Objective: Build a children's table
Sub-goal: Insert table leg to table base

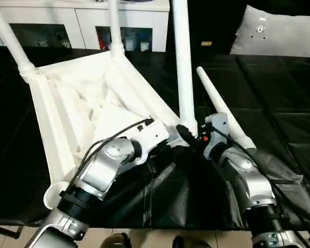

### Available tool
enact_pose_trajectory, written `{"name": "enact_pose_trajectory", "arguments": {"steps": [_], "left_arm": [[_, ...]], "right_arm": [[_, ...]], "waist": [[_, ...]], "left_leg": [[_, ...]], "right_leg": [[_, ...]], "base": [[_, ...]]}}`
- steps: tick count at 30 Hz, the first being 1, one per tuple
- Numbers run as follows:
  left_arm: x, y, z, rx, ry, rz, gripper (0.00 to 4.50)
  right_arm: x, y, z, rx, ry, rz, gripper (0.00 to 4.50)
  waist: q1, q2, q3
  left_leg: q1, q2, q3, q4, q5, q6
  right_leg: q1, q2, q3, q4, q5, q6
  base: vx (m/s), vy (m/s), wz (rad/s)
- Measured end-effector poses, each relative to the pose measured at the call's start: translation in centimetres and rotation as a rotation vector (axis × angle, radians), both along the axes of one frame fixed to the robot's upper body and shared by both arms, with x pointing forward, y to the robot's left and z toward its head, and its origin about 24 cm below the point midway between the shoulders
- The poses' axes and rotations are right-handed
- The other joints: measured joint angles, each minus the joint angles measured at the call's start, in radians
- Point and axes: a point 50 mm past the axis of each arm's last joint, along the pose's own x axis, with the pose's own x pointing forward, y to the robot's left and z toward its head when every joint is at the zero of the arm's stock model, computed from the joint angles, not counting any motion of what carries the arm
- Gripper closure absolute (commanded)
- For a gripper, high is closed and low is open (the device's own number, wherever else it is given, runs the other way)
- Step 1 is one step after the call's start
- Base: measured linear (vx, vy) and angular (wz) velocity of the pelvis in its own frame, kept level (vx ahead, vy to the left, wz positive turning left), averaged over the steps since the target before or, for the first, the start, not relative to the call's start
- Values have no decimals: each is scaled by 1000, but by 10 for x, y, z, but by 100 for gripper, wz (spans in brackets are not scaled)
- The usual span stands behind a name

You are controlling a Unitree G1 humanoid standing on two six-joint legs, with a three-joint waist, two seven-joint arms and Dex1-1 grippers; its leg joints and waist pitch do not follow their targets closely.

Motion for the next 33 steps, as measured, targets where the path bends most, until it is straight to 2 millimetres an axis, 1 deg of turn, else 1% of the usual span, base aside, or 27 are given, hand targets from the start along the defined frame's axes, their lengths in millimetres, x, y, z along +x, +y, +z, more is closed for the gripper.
{"name": "enact_pose_trajectory", "arguments": {"steps": [5,10,11,13,14,15,17,18,22,23,25,26,28,29,30,32,33], "left_arm": [[1,11,2,43,-62,-38,450],[-1,24,5,76,-108,-120,450],[-1,26,6,81,-119,-141,450],[-2,30,8,82,-137,-177,450],[-2,32,9,81,-139,-186,450],[-3,34,10,79,-132,-205,450],[-5,36,9,73,-120,-233,450],[-6,37,9,71,-116,-241,450],[-7,40,6,65,-108,-258,450],[-7,41,6,56,-102,-259,422],[-9,42,5,47,-84,-269,395],[-9,42,4,40,-74,-276,395],[-11,41,5,-12,-48,-285,370],[-11,40,5,-39,-39,-282,370],[-11,40,7,-53,-39,-283,357],[-11,39,14,-113,-47,-280,340],[-10,38,17,-149,-45,-272,340]], "right_arm": [[0,1,2,30,-26,2,178],[-5,0,3,117,-39,60,178],[-6,-1,4,144,-44,76,178],[-8,-4,10,186,-67,117,178],[-8,-6,13,202,-77,124,178],[-7,-12,16,211,-92,119,178],[-7,-25,21,219,-114,104,178],[-7,-28,23,218,-122,101,178],[-8,-27,27,248,-135,129,178],[-8,-27,28,256,-135,138,178],[-8,-26,30,258,-140,144,178],[-8,-27,30,258,-141,146,178],[-11,-28,30,256,-143,145,178],[-12,-28,31,258,-144,146,178],[-12,-28,31,264,-141,147,178],[-14,-28,32,273,-144,143,178],[-16,-28,34,275,-151,144,178]], "waist": [[-1,0,0],[9,0,0],[11,0,0],[19,1,-1],[22,1,-1],[27,2,-1],[36,2,-1],[38,2,-1],[39,2,-2],[39,2,-2],[39,1,-2],[40,0,-3],[42,-3,-4],[42,-4,-5],[41,-4,-5],[41,-4,-5],[41,-4,-5]], "left_leg": [[-1,1,0,-1,0,0],[-6,4,0,-3,0,0],[-8,4,0,-3,0,0],[-21,4,0,-2,2,5],[-24,5,0,2,1,9],[-26,6,0,8,-2,13],[-27,6,1,11,-4,16],[-27,6,1,11,-4,16],[-25,6,1,16,-4,14],[-23,6,2,17,-6,10],[-18,6,3,17,-6,10],[-18,6,3,17,-6,9],[-18,6,4,18,-5,8],[-19,6,4,20,-5,8],[-19,6,4,21,-5,8],[-20,6,4,24,-5,8],[-20,7,4,24,-5,8]], "right_leg": [[-2,0,-1,0,9,3],[-7,1,-4,2,17,-2],[-10,1,-5,3,17,-2],[-21,1,-6,6,16,-2],[-24,1,-6,11,15,-3],[-25,1,-6,15,14,-5],[-25,0,-5,16,13,-6],[-25,0,-5,16,13,-6],[-24,0,-5,19,13,-6],[-22,0,-4,20,13,-6],[-18,-1,-4,20,13,-5],[-17,-1,-4,20,14,-5],[-18,-2,-4,22,14,-5],[-18,-2,-3,23,14,-5],[-18,-2,-3,25,14,-5],[-20,-2,-3,27,14,-5],[-20,-2,-3,28,14,-5]], "base": [[0,0,0],[0,0,0],[69,-20,2],[0,0,0],[0,0,0],[0,0,0],[0,0,0],[0,0,0],[0,0,0],[0,0,0],[0,0,0],[0,0,0],[0,0,0],[0,0,0],[0,0,0],[0,0,0],[0,0,0]]}}
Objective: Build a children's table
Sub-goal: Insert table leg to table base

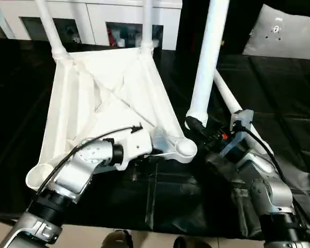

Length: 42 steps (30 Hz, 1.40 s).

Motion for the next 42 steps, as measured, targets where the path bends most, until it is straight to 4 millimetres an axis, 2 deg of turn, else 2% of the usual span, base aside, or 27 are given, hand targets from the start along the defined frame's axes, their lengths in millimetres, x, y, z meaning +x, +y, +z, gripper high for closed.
{"name": "enact_pose_trajectory", "arguments": {"steps": [4,6,7,10,15,22,26,34,35,38,41,42], "left_arm": [[5,-1,13,-136,19,50,305],[12,-5,25,-234,16,88,296],[15,-6,32,-283,13,103,271],[24,-8,49,-400,16,153,261],[29,-24,62,-592,122,191,224],[31,-31,68,-655,183,197,168],[27,-35,81,-734,234,137,126],[20,-35,87,-766,280,54,66],[20,-34,87,-769,279,57,114],[23,-34,89,-783,269,81,110],[26,-33,91,-784,241,109,161],[29,-34,93,-783,225,125,162]], "right_arm": [[-6,1,1,17,-6,2,178],[-8,3,0,30,-2,7,178],[-10,3,1,35,-4,11,178],[-12,7,4,51,-13,29,178],[-15,19,11,49,-36,102,178],[-16,19,12,48,-41,126,178],[-18,25,9,18,-19,169,178],[-19,21,12,-24,-36,195,178],[-19,20,12,-29,-36,195,178],[-20,23,10,-67,-36,213,178],[-21,24,7,-86,-29,224,178],[-20,24,6,-89,-26,223,178]], "waist": [[0,0,-1],[0,0,-1],[1,0,-1],[1,1,-2],[2,1,-2],[4,2,-3],[6,2,-3],[9,2,-3],[10,2,-3],[11,2,-4],[13,2,-4],[13,2,-4]], "left_leg": [[1,2,0,4,0,-1],[0,3,0,7,0,-1],[0,3,0,8,0,-1],[0,3,0,11,0,0],[-1,3,0,13,0,0],[-1,3,0,13,0,0],[-2,3,0,13,0,0],[-2,3,-1,14,1,1],[-2,3,-1,14,1,1],[-2,3,-1,15,1,1],[-2,4,-1,16,1,1],[-2,4,-1,17,1,1]], "right_leg": [[0,0,-1,4,0,0],[1,1,-1,5,1,1],[1,1,-1,5,2,1],[2,1,0,5,4,1],[3,1,0,5,5,1],[2,1,-1,5,5,1],[2,1,-1,5,5,1],[3,1,-1,5,5,2],[3,1,-1,5,6,2],[3,1,-1,5,7,4],[4,1,-1,5,7,4],[4,1,-1,5,8,5]], "base": [[0,0,0],[0,0,0],[0,0,0],[0,0,0],[0,0,0],[0,0,0],[0,0,0],[0,0,0],[0,0,0],[0,0,0],[0,0,0],[0,0,0]]}}
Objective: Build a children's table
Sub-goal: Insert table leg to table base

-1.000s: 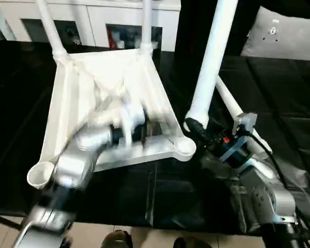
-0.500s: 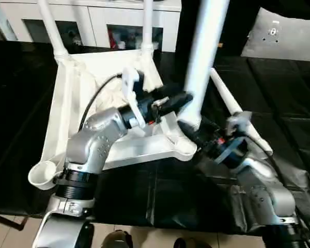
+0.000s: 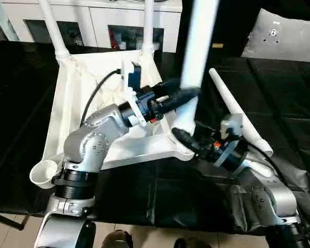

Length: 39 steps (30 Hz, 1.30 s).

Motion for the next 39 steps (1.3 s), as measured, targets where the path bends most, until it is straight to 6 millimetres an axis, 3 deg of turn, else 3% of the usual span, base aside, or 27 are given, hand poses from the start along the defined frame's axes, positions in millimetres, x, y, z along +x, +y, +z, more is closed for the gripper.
{"name": "enact_pose_trajectory", "arguments": {"steps": [2,5,8,10,15,20,31,32,33,39], "left_arm": [[4,1,2,4,-12,32,154],[5,3,2,-1,-11,43,202],[4,3,2,-3,-10,41,202],[4,3,2,-4,-11,39,235],[4,3,2,-16,-5,35,260],[4,5,2,-25,15,30,266],[14,6,5,-54,73,98,267],[16,5,5,-51,81,112,267],[17,4,5,-49,90,126,267],[28,15,-4,-23,137,258,268]], "right_arm": [[0,0,-2,-8,3,-2,178],[1,0,-1,-9,-2,-9,178],[1,0,-2,-9,0,-12,178],[1,0,-2,-9,-2,-12,178],[1,0,-1,-8,-7,-13,178],[1,0,-1,-13,-9,-13,178],[8,0,3,-18,-18,-35,178],[9,1,3,-6,-9,-39,122],[10,1,2,-3,-4,-45,108],[10,-3,3,-3,-7,-51,72]], "waist": [[2,0,0],[6,0,-1],[10,0,-1],[10,0,-1],[10,2,-5],[10,1,-17],[10,1,-18],[10,1,-18],[10,1,-19],[10,2,-19]], "left_leg": [[0,0,0,1,0,0],[0,0,0,2,0,0],[0,0,0,3,0,0],[0,0,0,3,0,0],[0,0,0,4,0,1],[0,0,0,4,0,1],[0,0,0,6,0,0],[0,0,0,6,0,0],[0,0,-1,6,0,0],[-1,0,-1,6,0,1]], "right_leg": [[1,0,0,0,1,1],[1,0,0,0,2,1],[1,0,0,0,3,1],[1,0,0,0,3,1],[1,0,0,0,4,1],[1,0,0,0,4,1],[2,0,0,0,5,6],[2,0,0,0,5,6],[2,0,0,0,5,6],[2,0,0,-1,7,4]], "base": [[0,0,0],[0,0,0],[0,0,0],[0,0,0],[0,0,0],[0,0,0],[0,0,0],[0,0,0],[0,0,0],[0,0,0]]}}
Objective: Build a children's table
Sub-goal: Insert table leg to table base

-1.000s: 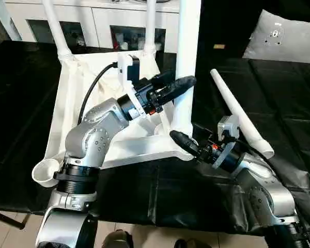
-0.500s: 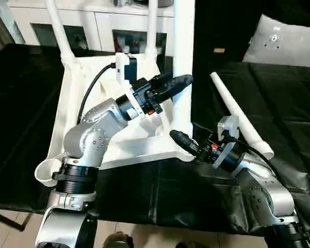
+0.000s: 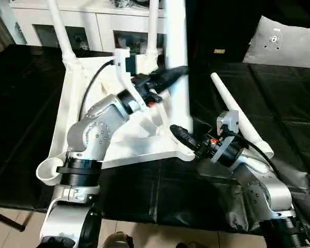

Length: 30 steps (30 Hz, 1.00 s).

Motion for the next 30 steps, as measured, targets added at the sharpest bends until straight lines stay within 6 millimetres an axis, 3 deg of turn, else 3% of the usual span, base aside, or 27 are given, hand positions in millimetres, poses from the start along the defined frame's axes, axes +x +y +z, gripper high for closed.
{"name": "enact_pose_trajectory", "arguments": {"steps": [8,14,20,30], "left_arm": [[7,10,3,-3,13,60,268],[7,9,3,0,8,51,268],[-1,0,5,61,-55,-56,268],[-34,-21,13,206,-269,-396,268]], "right_arm": [[8,-37,16,151,9,-141,3],[17,-56,33,176,14,-209,0],[12,-47,33,90,37,-33,0],[6,-31,40,-70,54,298,0]], "waist": [[3,0,0],[3,0,0],[4,0,0],[3,-1,-1]], "left_leg": [[-2,0,0,1,0,1],[-1,0,0,1,0,1],[-2,0,0,1,0,1],[-1,0,0,1,0,1]], "right_leg": [[-1,0,0,-1,0,0],[-1,0,0,0,1,0],[-1,0,0,-1,1,0],[0,0,0,0,1,2]], "base": [[0,0,0],[0,0,0],[0,0,0],[0,0,0]]}}
